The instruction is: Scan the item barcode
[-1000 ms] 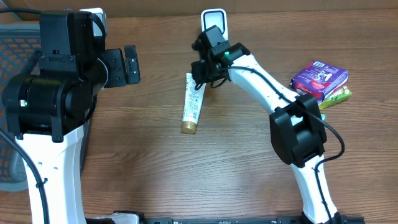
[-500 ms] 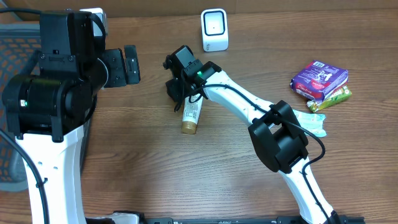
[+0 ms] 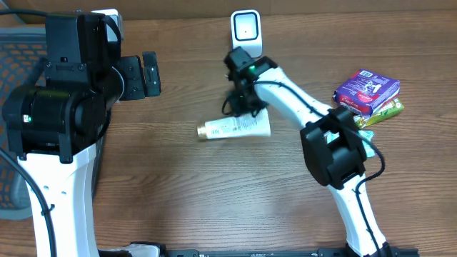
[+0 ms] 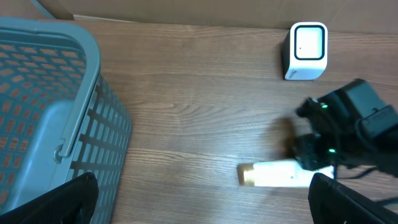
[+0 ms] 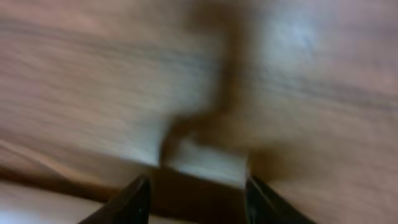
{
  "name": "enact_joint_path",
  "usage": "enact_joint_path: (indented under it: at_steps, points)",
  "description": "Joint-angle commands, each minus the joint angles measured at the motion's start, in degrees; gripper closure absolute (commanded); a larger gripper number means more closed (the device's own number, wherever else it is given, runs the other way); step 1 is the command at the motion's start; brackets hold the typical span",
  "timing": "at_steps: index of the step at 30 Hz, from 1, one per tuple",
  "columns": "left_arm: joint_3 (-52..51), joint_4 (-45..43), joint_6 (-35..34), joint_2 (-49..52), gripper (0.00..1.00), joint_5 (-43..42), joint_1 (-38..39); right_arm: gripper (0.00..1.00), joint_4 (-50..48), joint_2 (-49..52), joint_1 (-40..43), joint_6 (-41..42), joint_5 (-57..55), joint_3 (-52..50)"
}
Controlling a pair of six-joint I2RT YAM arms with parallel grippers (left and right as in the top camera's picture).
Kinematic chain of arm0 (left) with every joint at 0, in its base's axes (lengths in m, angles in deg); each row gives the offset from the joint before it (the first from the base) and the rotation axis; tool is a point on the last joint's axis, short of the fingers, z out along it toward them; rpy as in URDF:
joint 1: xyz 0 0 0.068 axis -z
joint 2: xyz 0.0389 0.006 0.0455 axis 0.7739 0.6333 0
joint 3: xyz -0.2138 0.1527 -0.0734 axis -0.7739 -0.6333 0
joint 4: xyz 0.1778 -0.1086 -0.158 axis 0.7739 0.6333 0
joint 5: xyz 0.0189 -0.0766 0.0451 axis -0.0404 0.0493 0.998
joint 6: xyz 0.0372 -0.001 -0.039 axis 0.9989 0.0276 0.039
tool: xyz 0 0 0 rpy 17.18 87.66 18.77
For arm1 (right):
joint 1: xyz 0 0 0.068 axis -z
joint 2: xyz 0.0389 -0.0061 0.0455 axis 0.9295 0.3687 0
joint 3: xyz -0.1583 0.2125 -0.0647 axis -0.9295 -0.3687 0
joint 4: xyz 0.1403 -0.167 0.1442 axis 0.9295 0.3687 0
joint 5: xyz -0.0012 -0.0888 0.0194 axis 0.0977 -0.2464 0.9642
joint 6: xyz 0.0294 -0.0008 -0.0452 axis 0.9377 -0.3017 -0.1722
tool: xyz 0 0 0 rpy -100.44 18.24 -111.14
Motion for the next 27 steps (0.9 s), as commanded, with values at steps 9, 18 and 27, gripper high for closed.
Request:
enact_joint_path:
  at_steps: [9,18,27]
  points:
    - [0.3,-0.2,0.7,0.3,0.01,0.7,-0.3,0.35,21.6,-0.3,3.8,-21.8,15.4,0.9]
    - [0.3,-0.2,0.7,0.3,0.01,0.7,-0.3,0.26,20.3,-0.3,4.1,-33.1,21.2,0.9]
    - [0.3,-0.2,0.7,0.3,0.0,0.7,-0.3,0.24,18.4,-0.1,4.1,-38.0,31.1,-0.5]
